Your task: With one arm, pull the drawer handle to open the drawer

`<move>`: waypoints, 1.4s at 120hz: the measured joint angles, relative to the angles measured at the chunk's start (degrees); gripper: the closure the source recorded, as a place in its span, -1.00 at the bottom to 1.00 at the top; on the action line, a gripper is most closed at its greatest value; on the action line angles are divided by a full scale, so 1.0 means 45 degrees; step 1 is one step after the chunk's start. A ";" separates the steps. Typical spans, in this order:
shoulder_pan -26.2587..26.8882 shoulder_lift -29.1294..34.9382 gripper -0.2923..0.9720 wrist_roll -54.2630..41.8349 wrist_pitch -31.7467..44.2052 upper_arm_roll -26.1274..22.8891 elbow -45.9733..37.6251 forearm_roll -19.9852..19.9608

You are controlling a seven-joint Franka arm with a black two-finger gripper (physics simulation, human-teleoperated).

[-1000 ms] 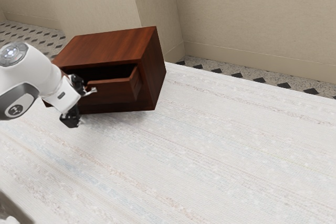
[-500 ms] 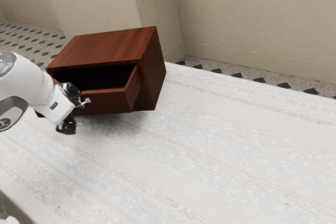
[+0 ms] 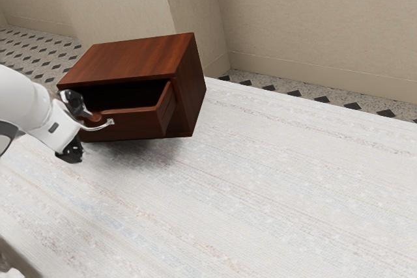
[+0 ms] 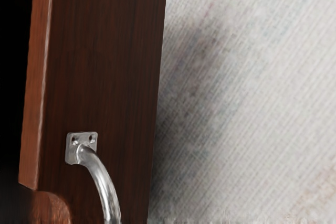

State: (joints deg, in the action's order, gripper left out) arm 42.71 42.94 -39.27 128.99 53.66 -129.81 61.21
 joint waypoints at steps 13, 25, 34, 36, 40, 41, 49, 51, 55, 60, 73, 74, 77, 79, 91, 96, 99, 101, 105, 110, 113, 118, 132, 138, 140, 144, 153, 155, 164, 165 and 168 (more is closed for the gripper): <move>0.0017 0.0287 -0.52 0.0051 -0.0073 0.0244 0.0069 -0.0057; 0.0793 0.0688 -0.53 0.0069 -0.0251 0.0896 0.0383 -0.0008; 0.1229 0.0771 -0.53 0.0070 -0.0337 0.1272 0.0670 0.0068; 0.1276 0.0776 -0.53 0.0071 -0.0349 0.1337 0.0719 0.0081; 0.1388 0.0771 -0.53 0.0071 -0.0363 0.1539 0.0821 0.0106; 0.1413 0.0768 -0.53 0.0071 -0.0366 0.1583 0.0840 0.0111; 0.1649 0.0745 -0.53 0.0072 -0.0365 0.2011 0.0969 0.0146; 0.1714 0.0741 -0.53 0.0073 -0.0360 0.2113 0.0991 0.0156; 0.1888 0.0728 -0.53 0.0076 -0.0350 0.2316 0.1046 0.0176; 0.2179 0.0700 -0.56 0.0080 -0.0337 0.2606 0.1149 0.0198; 0.2615 0.0661 -0.56 0.0101 -0.0254 0.3090 0.1302 0.0265; 0.2638 0.0660 -0.56 0.0103 -0.0241 0.3124 0.1303 0.0271; 0.2690 0.0658 -0.57 0.0107 -0.0203 0.3213 0.1305 0.0288; 0.2718 0.0658 -0.57 0.0110 -0.0179 0.3274 0.1305 0.0298; 0.2782 0.0639 -0.58 0.0127 -0.0061 0.3421 0.1306 0.0320; 0.2778 0.0608 -0.55 0.0132 -0.0028 0.3433 0.1295 0.0320; 0.2764 0.0577 -0.53 0.0134 -0.0012 0.3426 0.1286 0.0317; 0.2751 0.0561 -0.52 0.0136 -0.0003 0.3409 0.1276 0.0314; 0.2687 0.0523 -0.50 0.0142 0.0012 0.3331 0.1241 0.0310; 0.2600 0.0497 -0.51 0.0149 0.0023 0.3165 0.1207 0.0303; 0.2570 0.0472 -0.51 0.0156 0.0028 0.3065 0.1192 0.0300; 0.2543 0.0419 -0.52 0.0174 0.0032 0.2928 0.1155 0.0296; 0.2481 0.0351 -0.53 0.0241 0.0038 0.2785 0.0924 0.0282; 0.2414 0.0345 -0.53 0.0268 0.0039 0.2774 0.0860 0.0277; 0.2401 0.0347 -0.53 0.0277 0.0040 0.2772 0.0845 0.0276; 0.2334 0.0351 -0.53 0.0293 0.0041 0.2769 0.0810 0.0275; 0.2091 0.0346 -0.52 0.0329 0.0050 0.2622 0.0654 0.0281; 0.2044 0.0345 -0.51 0.0337 0.0051 0.2565 0.0635 0.0273; 0.1794 0.0342 -0.52 0.0375 0.0055 0.2293 0.0441 0.0245; 0.1767 0.0342 -0.51 0.0381 0.0055 0.2257 0.0422 0.0242; 0.1669 0.0342 -0.50 0.0399 0.0057 0.2144 0.0346 0.0236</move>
State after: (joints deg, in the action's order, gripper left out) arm 50.23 44.48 -37.47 129.24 63.31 -128.25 62.27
